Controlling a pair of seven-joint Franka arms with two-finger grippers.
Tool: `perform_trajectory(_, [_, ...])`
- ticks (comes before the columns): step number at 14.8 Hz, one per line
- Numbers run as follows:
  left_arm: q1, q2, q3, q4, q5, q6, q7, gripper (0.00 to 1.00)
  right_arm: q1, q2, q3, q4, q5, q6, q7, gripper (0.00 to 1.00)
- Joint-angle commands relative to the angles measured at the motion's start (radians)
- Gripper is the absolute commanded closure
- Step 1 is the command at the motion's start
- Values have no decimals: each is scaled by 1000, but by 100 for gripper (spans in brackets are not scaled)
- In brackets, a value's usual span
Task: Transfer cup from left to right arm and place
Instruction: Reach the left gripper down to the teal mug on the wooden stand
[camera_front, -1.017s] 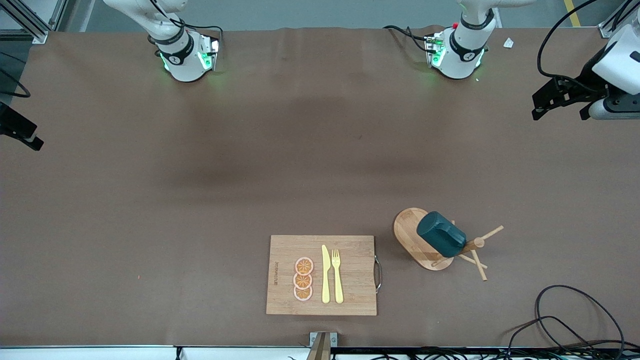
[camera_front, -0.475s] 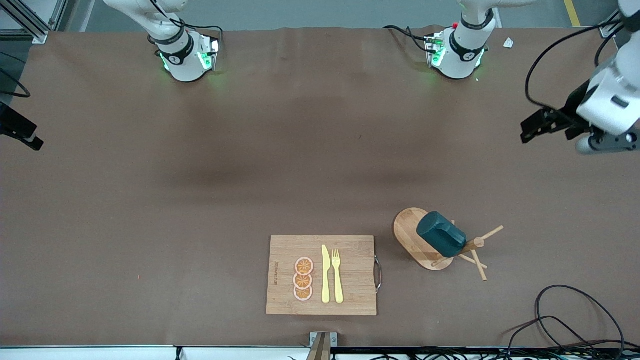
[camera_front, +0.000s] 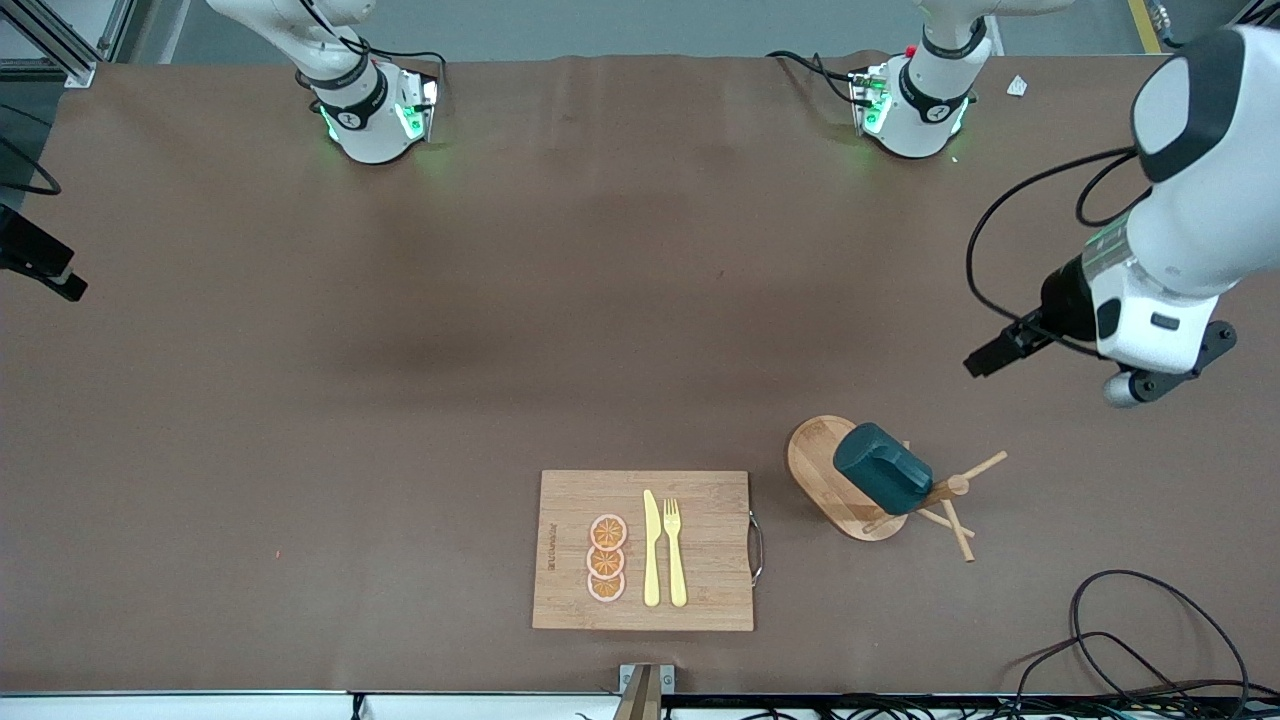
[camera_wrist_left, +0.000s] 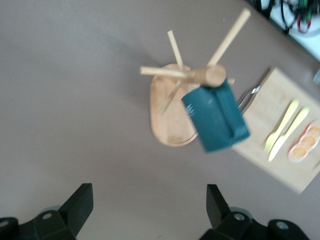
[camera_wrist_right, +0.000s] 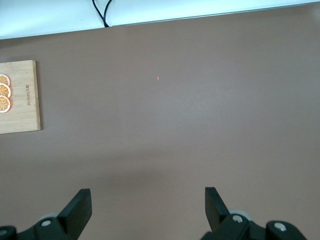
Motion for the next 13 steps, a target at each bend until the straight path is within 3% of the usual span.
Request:
perform_trajectory(1, [-13, 75, -14, 15, -16, 110, -190, 0, -18, 4, 11, 11, 14, -3, 6, 0])
perform_trajectory(4, [-39, 149, -17, 21, -12, 250, -356, 0, -19, 4, 11, 11, 14, -3, 6, 0])
perform_trajectory(9, [-38, 233, -19, 26, -36, 376, -423, 0, -19, 4, 11, 11, 14, -3, 6, 0])
perform_trajectory(13, [-53, 280, -20, 28, -55, 393, -423, 0, -19, 4, 11, 11, 14, -3, 6, 0])
